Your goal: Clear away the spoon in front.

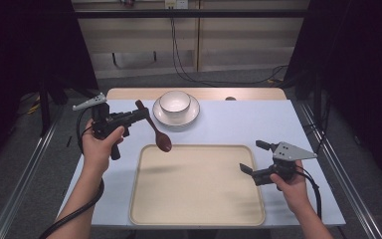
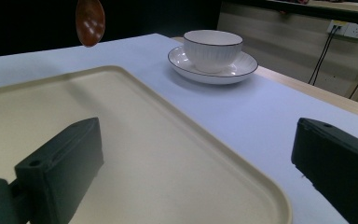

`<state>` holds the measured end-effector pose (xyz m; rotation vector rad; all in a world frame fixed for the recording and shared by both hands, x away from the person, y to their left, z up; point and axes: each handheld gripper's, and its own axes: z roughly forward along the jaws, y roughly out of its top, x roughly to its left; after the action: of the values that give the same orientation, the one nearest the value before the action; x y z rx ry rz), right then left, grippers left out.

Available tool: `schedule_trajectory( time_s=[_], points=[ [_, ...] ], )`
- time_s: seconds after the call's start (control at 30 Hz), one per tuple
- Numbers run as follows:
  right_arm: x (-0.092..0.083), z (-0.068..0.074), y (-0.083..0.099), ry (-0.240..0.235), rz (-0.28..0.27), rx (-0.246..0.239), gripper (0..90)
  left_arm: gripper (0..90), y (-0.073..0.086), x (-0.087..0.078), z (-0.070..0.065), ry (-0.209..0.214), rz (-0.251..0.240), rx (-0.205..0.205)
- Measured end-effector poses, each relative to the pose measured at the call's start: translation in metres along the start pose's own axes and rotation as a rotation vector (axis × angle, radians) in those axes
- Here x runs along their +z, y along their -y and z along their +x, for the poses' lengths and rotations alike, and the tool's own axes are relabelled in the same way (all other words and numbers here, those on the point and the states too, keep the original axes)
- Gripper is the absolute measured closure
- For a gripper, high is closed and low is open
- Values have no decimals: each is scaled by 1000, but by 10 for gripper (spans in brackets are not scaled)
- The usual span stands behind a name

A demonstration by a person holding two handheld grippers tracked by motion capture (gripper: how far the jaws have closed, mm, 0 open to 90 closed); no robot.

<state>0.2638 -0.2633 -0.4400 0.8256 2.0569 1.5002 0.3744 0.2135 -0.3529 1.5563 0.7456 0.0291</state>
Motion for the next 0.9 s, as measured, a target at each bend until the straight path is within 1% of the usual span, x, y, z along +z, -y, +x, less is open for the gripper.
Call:
schedule_trajectory(
  time_s=[0.07,0.1,0.17,0.2,0.23,0.3,0.37,0.47,0.5,0.53,0.6,0.63,0.67,0.77,0.83,0.87,0.9],
  points=[
    [0,0,0,-3,2,0,17,840,1,0,-1,16,-2,-8],
    [1,0,0,10,-8,-6,18,840,2,-1,-3,9,4,-7],
    [1,1,0,7,-7,-3,17,840,3,-1,-4,11,9,-5],
    [2,1,0,7,-9,-3,18,840,3,-1,-4,19,14,-5],
    [2,1,0,8,-9,-3,17,840,3,-1,-5,14,17,-2],
    [2,1,0,5,-8,-3,17,840,5,0,-6,26,15,-11],
    [2,1,0,4,-7,-2,17,840,6,1,-8,31,27,-1],
    [2,1,0,1,-4,-4,18,840,9,3,-10,31,38,-2],
    [2,1,1,1,-3,-5,18,840,10,3,-10,34,44,5],
    [2,1,1,0,-2,-4,18,840,11,4,-11,32,45,1],
    [2,1,1,3,-4,-1,18,840,13,5,-12,46,49,-2],
    [2,1,1,3,-5,-2,18,840,14,6,-13,43,49,-6],
    [2,1,0,2,-6,-2,18,840,16,8,-15,49,59,-1],
    [2,1,0,0,-10,-3,18,840,17,9,-16,59,66,3],
    [2,1,0,3,-3,1,18,840,19,10,-18,62,74,8],
    [2,1,1,0,-4,2,18,840,19,11,-19,69,71,2],
    [2,1,1,0,-4,2,18,840,20,12,-20,65,78,9]
  ],
)
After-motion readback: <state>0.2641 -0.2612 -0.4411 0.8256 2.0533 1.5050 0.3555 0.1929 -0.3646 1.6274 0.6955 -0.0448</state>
